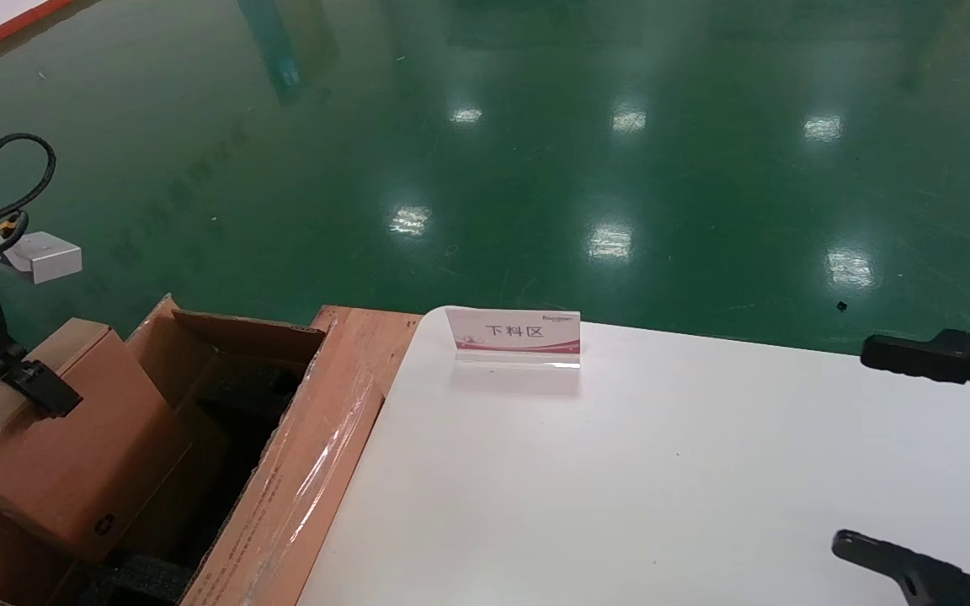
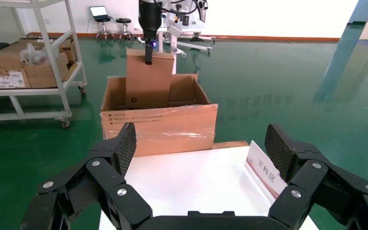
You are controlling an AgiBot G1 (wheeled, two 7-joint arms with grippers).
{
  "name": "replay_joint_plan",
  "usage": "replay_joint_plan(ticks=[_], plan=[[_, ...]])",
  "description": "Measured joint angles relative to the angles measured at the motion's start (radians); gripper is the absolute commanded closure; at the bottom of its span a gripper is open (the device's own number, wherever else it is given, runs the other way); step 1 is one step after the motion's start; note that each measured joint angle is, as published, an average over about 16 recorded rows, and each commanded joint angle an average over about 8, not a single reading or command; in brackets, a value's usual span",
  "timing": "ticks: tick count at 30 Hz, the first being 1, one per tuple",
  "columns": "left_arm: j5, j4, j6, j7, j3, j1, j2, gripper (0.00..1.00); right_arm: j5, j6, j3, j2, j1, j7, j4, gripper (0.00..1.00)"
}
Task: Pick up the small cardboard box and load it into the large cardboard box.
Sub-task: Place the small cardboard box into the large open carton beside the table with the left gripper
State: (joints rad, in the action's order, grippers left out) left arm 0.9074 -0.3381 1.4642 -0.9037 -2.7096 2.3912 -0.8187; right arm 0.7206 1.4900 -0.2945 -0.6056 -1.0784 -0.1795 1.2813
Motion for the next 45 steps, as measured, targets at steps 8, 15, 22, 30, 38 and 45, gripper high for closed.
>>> replay_joint_plan(ticks=[8,15,22,30,38,45], plan=[[-0.011,0.041,-0.041,-0.002,0.008,-0.060,0.003,1.00,0.000,0.000,0.000,0.000,0.000,0.000,0.000,0.00],[-0.029,0.084,-0.072,0.007,0.021,-0.107,-0.003,1.00,-0.001,0.000,-0.001,0.000,0.000,0.000,0.000,0.00],[-0.045,0.125,-0.084,0.020,0.033,-0.145,-0.017,1.00,-0.001,-0.001,-0.001,0.001,0.000,0.001,0.000,0.00],[-0.052,0.169,-0.090,0.028,0.038,-0.185,-0.035,1.00,-0.001,-0.001,-0.002,0.001,0.000,0.001,0.000,0.00],[-0.054,0.204,-0.097,0.028,0.039,-0.220,-0.050,1.00,-0.001,-0.001,-0.002,0.001,0.000,0.001,0.000,0.00],[-0.059,0.223,-0.103,0.020,0.042,-0.251,-0.058,1.00,-0.002,-0.001,-0.002,0.001,-0.001,0.001,0.000,0.00]])
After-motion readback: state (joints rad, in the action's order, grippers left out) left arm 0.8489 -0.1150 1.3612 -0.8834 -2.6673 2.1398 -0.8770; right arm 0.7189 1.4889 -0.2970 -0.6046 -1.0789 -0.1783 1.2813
